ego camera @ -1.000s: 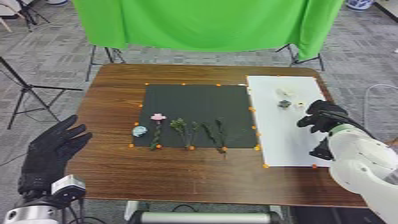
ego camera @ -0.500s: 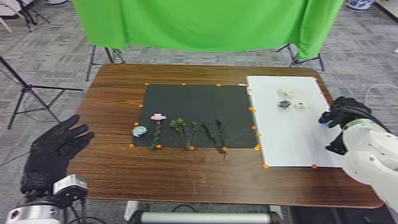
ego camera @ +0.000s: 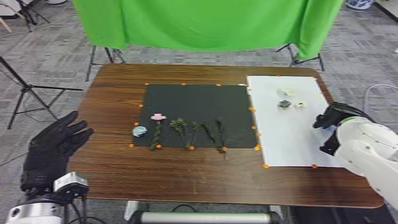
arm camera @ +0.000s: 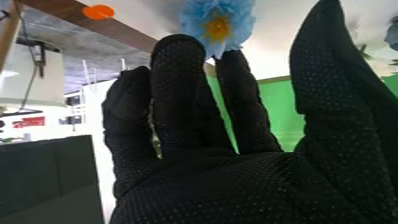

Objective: Arrange flowers

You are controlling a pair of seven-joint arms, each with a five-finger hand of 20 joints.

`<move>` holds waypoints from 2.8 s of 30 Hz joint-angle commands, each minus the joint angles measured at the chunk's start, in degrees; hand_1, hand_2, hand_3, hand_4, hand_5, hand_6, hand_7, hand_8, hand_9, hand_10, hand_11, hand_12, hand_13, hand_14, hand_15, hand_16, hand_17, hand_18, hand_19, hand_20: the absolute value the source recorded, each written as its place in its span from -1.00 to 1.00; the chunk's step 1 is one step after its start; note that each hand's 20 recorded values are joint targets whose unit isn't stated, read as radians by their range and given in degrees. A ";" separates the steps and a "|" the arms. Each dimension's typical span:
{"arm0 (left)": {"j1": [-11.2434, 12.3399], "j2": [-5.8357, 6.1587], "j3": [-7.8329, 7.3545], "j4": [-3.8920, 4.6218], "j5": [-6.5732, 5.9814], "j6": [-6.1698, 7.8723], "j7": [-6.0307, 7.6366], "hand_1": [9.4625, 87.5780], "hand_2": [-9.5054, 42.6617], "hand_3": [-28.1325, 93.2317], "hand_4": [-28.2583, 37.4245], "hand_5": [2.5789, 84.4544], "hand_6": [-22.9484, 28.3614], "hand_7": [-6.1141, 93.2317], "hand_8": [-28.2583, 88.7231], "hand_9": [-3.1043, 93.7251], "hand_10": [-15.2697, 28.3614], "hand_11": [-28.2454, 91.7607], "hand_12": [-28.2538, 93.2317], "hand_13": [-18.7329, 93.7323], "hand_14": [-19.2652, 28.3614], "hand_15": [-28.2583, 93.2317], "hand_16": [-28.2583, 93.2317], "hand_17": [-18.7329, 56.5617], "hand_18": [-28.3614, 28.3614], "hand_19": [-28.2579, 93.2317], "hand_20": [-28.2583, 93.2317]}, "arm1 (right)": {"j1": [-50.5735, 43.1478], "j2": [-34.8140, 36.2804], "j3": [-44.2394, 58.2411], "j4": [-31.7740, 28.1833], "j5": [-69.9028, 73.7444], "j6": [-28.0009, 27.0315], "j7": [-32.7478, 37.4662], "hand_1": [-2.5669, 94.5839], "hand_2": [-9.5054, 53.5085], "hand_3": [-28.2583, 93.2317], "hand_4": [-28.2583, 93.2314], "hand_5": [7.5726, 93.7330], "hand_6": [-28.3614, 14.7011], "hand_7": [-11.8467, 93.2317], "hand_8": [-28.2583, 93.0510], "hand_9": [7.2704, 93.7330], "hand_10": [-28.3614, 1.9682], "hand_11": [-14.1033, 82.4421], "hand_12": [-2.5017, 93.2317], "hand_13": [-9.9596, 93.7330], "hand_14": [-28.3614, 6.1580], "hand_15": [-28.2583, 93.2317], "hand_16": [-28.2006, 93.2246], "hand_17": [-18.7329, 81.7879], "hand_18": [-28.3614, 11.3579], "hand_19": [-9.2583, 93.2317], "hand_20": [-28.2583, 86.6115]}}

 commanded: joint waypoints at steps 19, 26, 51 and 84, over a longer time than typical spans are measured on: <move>0.75 -0.18 0.18 0.28 -0.14 0.05 0.33 -0.59 -0.49 0.83 -0.70 -0.02 0.35 -0.56 -0.69 -0.11 0.63 -0.06 -0.38 -0.12 0.95 0.33 -0.70 -0.63 0.88 0.58 -0.66 | 1.66 -2.44 -5.97 0.32 -0.80 -1.23 8.21 -0.13 -1.00 0.93 -1.00 0.15 0.09 -0.34 -0.79 0.27 -0.30 -0.19 -0.68 0.53 0.13 0.82 -0.41 0.05 -0.86 1.00 0.26; 0.98 -0.65 0.07 0.21 -0.09 0.30 -0.15 -0.59 -0.49 0.83 -0.70 -0.02 0.35 -0.56 -0.69 -0.11 0.62 -0.06 -0.37 -0.12 0.95 0.33 -0.70 -0.64 0.88 0.57 -0.66 | -1.21 -2.63 -4.23 -0.67 -1.05 -2.19 8.20 -0.07 -1.00 0.93 -1.00 0.19 0.10 -0.31 -0.80 0.37 -0.25 -0.13 -0.67 0.58 0.19 0.80 -0.36 0.10 -0.88 1.00 0.25; 2.05 -0.68 -0.92 -0.25 -0.26 0.76 0.25 -0.59 -0.49 0.84 -0.71 -0.01 0.35 -0.56 -0.69 -0.11 0.63 -0.06 -0.38 -0.12 0.96 0.33 -0.70 -0.65 0.87 0.54 -0.65 | 1.09 -3.47 -8.45 -5.10 -6.17 7.35 3.45 0.13 -1.00 0.79 -1.00 0.70 0.26 -0.16 -0.53 0.91 0.41 -0.17 -0.26 0.79 0.33 0.72 -0.27 0.20 -0.87 1.00 0.27; 0.37 -0.75 -1.80 -0.31 0.82 -0.32 -3.00 -0.59 -0.49 0.84 -0.71 -0.01 0.35 -0.57 -0.69 -0.11 0.62 -0.07 -0.37 -0.12 0.95 0.33 -0.70 -0.65 0.86 0.53 -0.64 | 29.60 -31.50 -31.87 0.41 -4.88 6.70 -5.46 0.15 -1.00 0.80 -1.00 0.74 0.23 -0.21 -0.48 0.92 0.39 -0.14 -0.25 0.81 0.37 0.72 -0.23 0.23 -0.84 1.00 0.32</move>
